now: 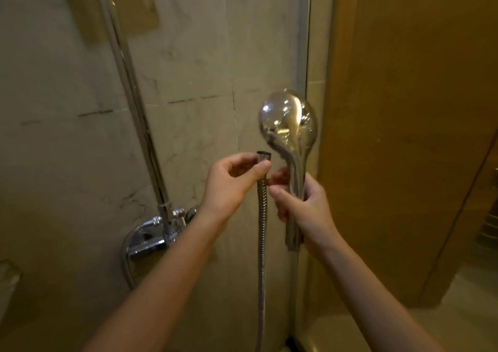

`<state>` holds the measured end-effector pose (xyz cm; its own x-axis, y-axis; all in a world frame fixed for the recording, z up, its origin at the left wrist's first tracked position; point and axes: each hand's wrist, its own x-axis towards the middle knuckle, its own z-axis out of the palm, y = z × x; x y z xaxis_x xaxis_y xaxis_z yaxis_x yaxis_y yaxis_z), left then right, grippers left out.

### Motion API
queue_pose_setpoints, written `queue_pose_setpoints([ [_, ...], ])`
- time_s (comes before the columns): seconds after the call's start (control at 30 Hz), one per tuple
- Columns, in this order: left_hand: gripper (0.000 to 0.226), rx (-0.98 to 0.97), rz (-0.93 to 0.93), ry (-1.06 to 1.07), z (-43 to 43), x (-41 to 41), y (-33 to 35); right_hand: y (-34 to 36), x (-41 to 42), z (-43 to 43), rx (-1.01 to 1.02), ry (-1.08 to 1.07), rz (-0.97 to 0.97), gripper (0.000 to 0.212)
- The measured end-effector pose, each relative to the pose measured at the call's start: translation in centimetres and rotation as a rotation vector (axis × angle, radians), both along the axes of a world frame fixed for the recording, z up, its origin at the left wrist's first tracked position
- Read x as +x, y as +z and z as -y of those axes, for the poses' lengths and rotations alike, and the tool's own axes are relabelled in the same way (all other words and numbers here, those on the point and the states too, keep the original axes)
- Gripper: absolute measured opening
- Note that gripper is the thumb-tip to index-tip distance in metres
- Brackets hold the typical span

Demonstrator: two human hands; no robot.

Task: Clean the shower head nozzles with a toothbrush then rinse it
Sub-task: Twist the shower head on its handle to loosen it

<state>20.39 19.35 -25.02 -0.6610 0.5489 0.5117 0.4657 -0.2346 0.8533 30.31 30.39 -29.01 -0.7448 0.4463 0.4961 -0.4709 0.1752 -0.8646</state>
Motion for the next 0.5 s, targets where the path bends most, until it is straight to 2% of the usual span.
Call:
queue_pose_setpoints([
  [0.13, 0.015, 0.043, -0.101, 0.095, 0.0, -1.4, 3.6, 3.1, -3.4, 1.3, 0.010, -0.051, -0.060, 0.011],
  [0.3, 0.021, -0.001, -0.230, 0.174, 0.7, -3.5, 7.7, 7.9, -6.8, 1.5, -0.033, -0.022, -0.074, 0.025],
  [0.37, 0.025, -0.051, -0.362, 0.279, 1.5, -5.0, 9.4, 10.0, -8.3, 1.3, 0.016, 0.005, -0.061, 0.022],
  [0.5, 0.033, -0.036, -0.759, 0.682, 5.3, -9.0, 13.2, 15.0, -11.0, 0.6, 0.105, -0.009, -0.041, 0.016],
])
